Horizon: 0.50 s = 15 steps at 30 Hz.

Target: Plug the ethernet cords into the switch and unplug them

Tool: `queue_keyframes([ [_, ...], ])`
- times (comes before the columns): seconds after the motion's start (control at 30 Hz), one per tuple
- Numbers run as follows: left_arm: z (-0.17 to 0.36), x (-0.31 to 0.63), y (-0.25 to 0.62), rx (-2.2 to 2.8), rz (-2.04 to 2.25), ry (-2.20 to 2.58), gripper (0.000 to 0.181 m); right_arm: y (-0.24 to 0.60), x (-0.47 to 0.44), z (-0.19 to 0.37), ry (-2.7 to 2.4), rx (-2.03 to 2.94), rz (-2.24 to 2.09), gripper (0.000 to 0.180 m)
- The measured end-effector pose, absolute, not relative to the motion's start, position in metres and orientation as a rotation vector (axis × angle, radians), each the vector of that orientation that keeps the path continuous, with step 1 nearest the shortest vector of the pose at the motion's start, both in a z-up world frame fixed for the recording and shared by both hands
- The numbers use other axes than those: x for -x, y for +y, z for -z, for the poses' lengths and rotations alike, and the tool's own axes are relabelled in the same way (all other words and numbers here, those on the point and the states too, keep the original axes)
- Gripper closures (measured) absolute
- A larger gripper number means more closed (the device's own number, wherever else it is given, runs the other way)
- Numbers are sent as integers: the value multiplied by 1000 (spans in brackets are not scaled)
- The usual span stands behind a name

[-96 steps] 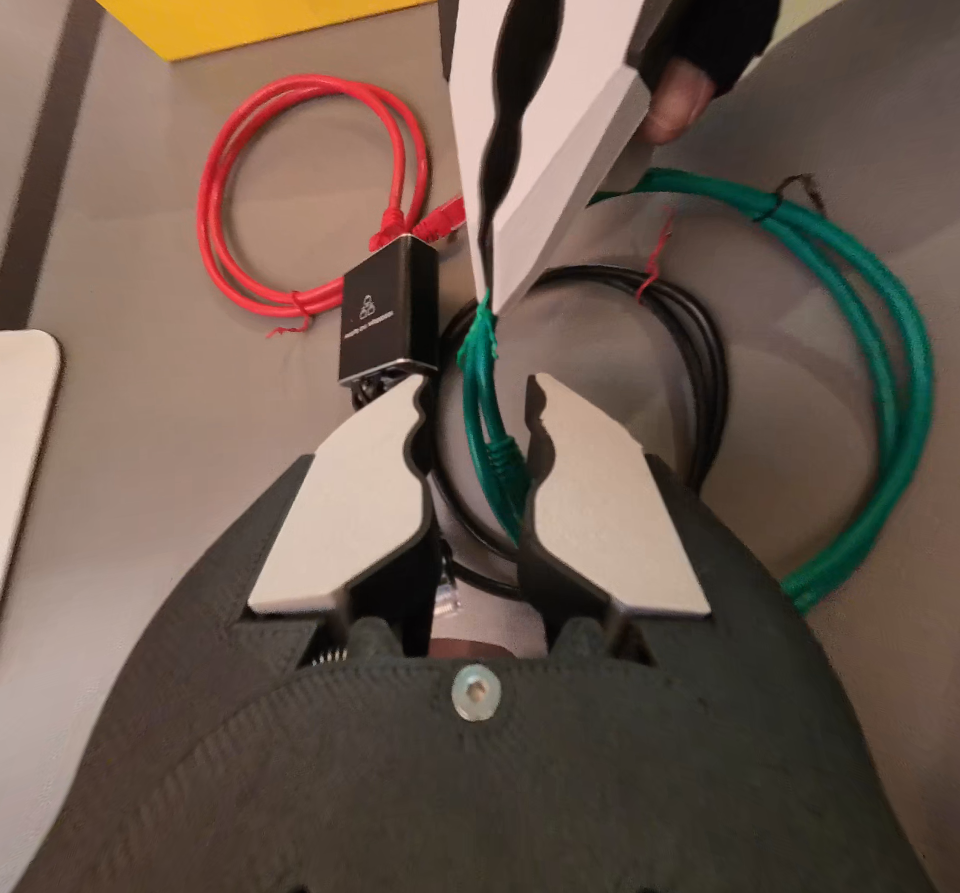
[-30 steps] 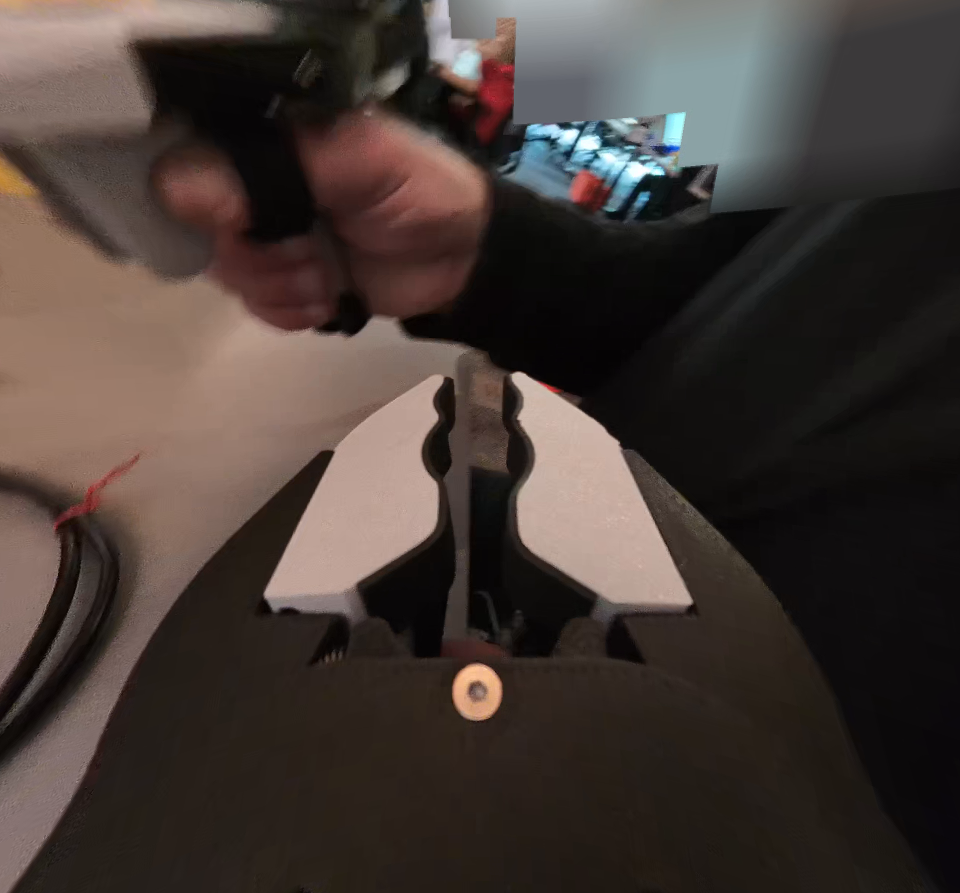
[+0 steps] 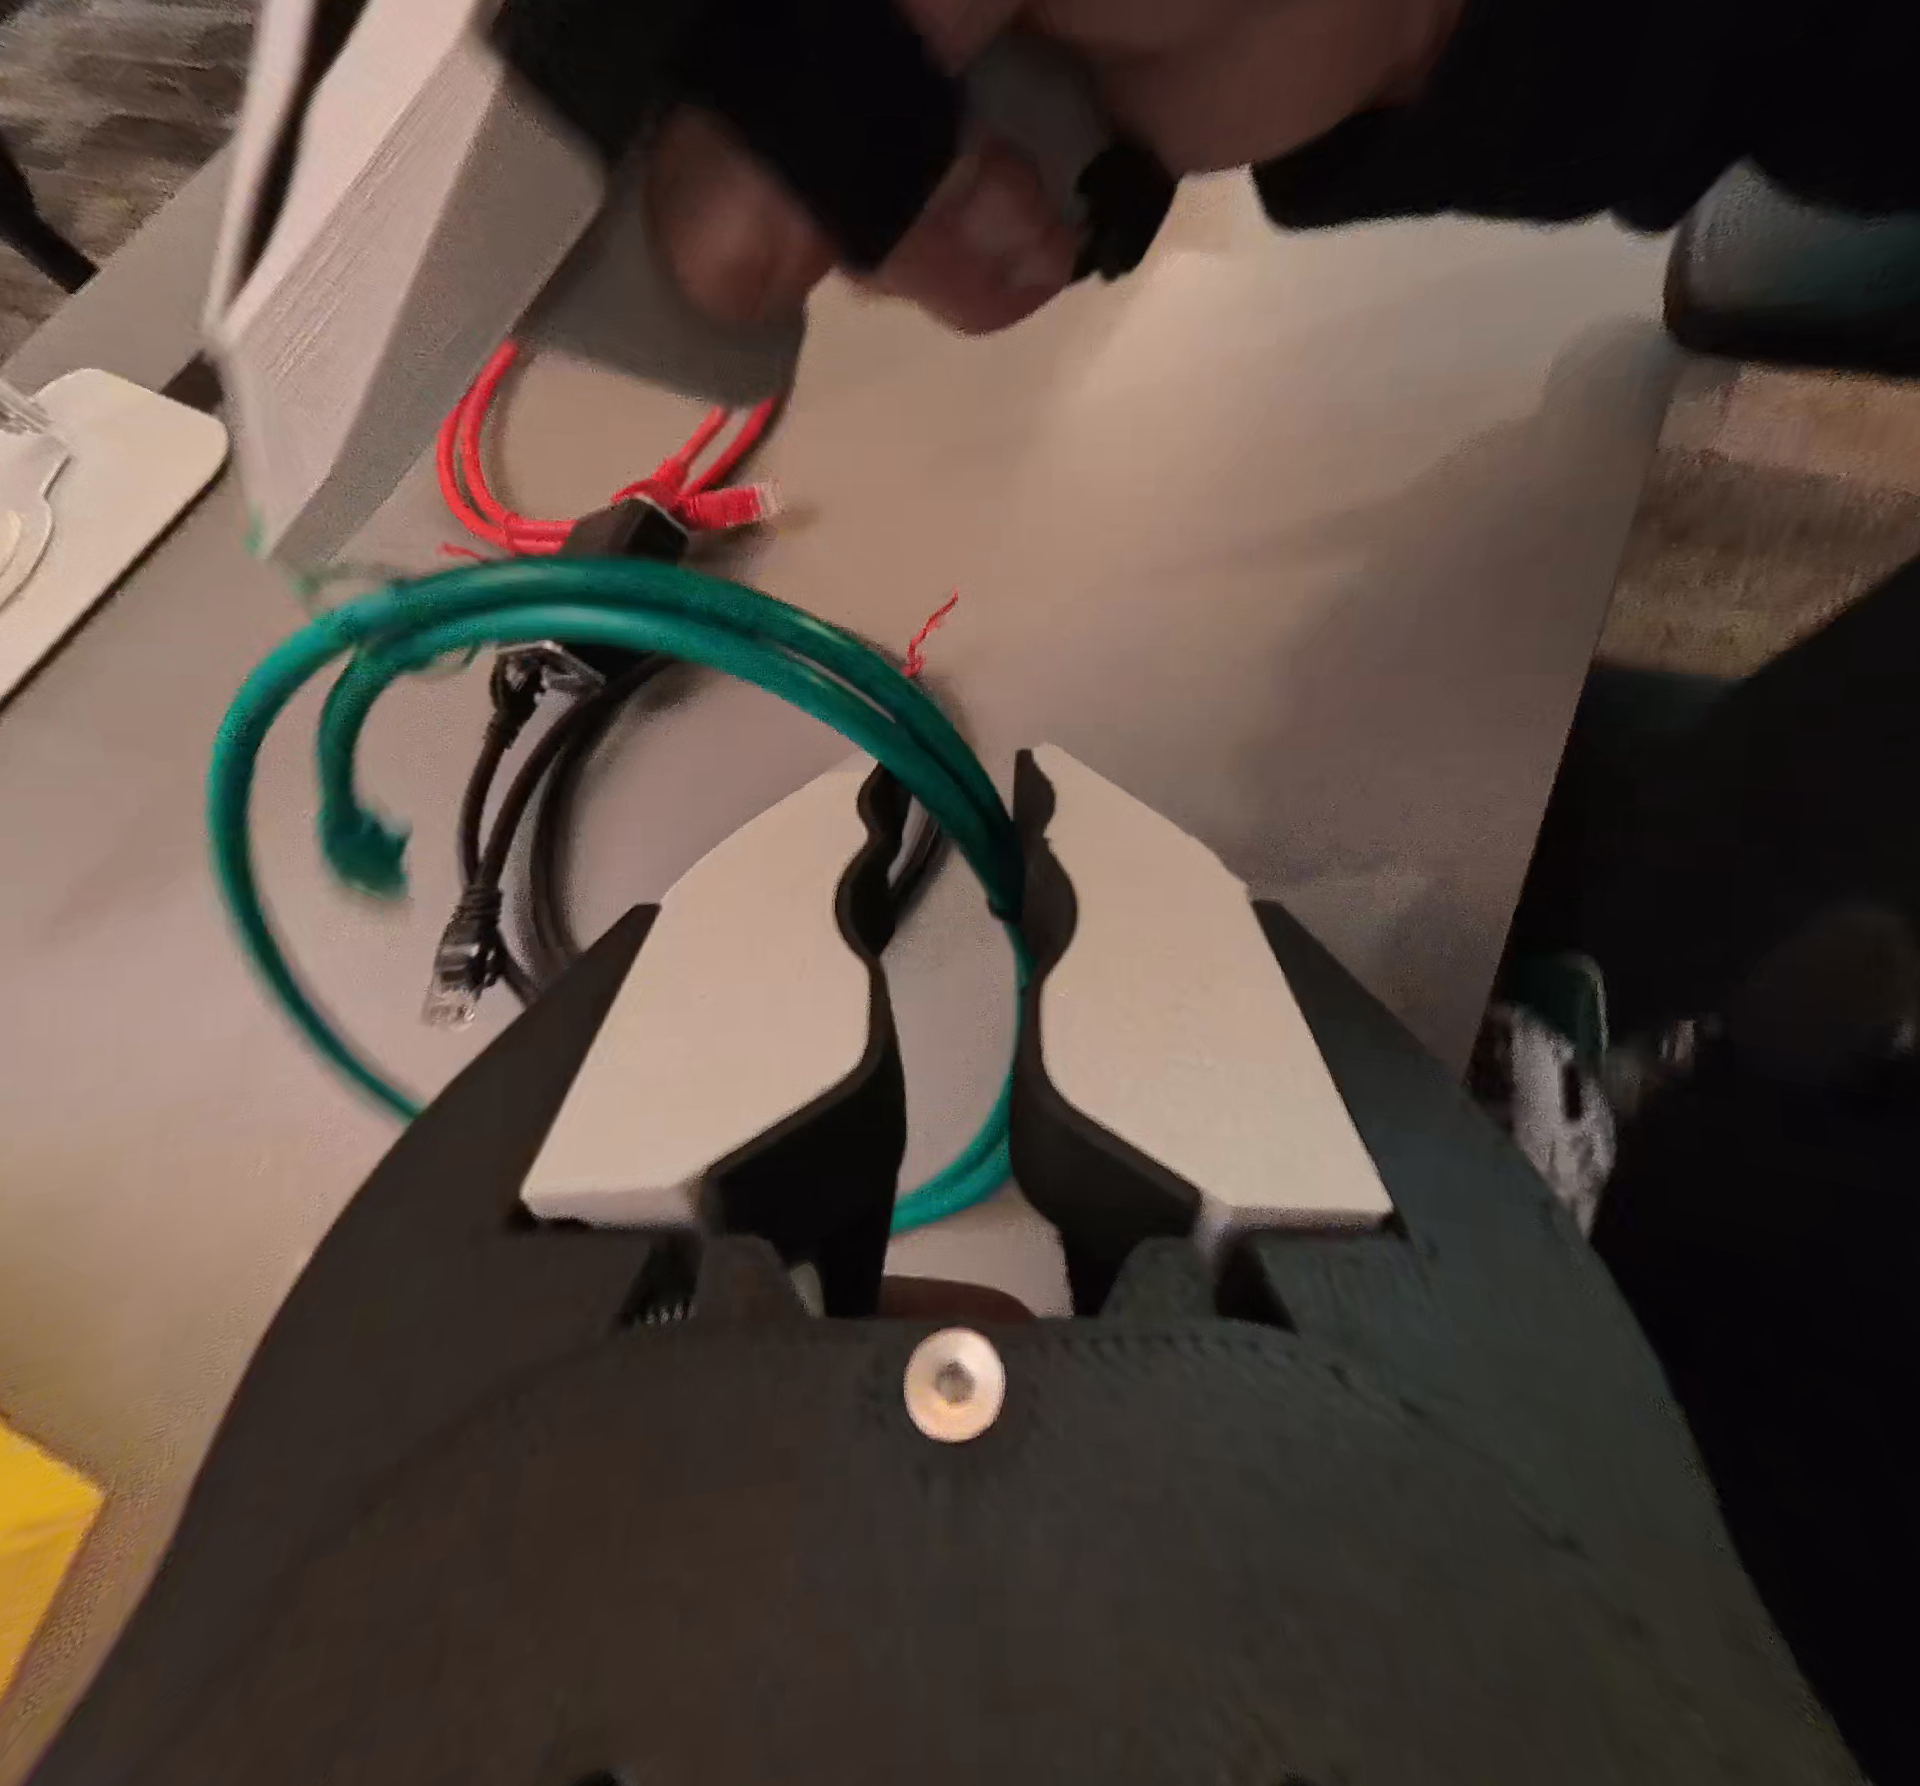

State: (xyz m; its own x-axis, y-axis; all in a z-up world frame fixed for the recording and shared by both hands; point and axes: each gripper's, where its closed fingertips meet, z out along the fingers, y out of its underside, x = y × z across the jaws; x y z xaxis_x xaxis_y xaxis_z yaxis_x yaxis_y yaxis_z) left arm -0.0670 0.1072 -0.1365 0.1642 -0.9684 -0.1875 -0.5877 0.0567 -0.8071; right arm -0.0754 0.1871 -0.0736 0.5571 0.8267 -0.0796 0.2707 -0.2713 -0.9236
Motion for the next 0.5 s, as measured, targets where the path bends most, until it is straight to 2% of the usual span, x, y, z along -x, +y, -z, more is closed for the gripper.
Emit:
queue_keyframes([
  [0.17, 127, 25, 120, 1675, 698, 1262, 156, 190, 115, 74, -1168, 1794, -601, 180],
  [0.3, 117, 12, 110, 1728, 1114, 1145, 123, 194, 115, 62, -1206, 1779, -594, 180],
  [0.4, 99, 37, 95, 1625, 1141, 1190, 119, 198, 104, 66, -1154, 1786, -616, 180],
  [0.47, 82, 63, 97, 1534, 1047, 1217, 129, 197, 98, 68, -1117, 1772, -663, 180],
  [0.5, 74, 77, 106, 1494, 950, 1234, 123, 197, 96, 69, -1101, 1768, -678, 180],
])
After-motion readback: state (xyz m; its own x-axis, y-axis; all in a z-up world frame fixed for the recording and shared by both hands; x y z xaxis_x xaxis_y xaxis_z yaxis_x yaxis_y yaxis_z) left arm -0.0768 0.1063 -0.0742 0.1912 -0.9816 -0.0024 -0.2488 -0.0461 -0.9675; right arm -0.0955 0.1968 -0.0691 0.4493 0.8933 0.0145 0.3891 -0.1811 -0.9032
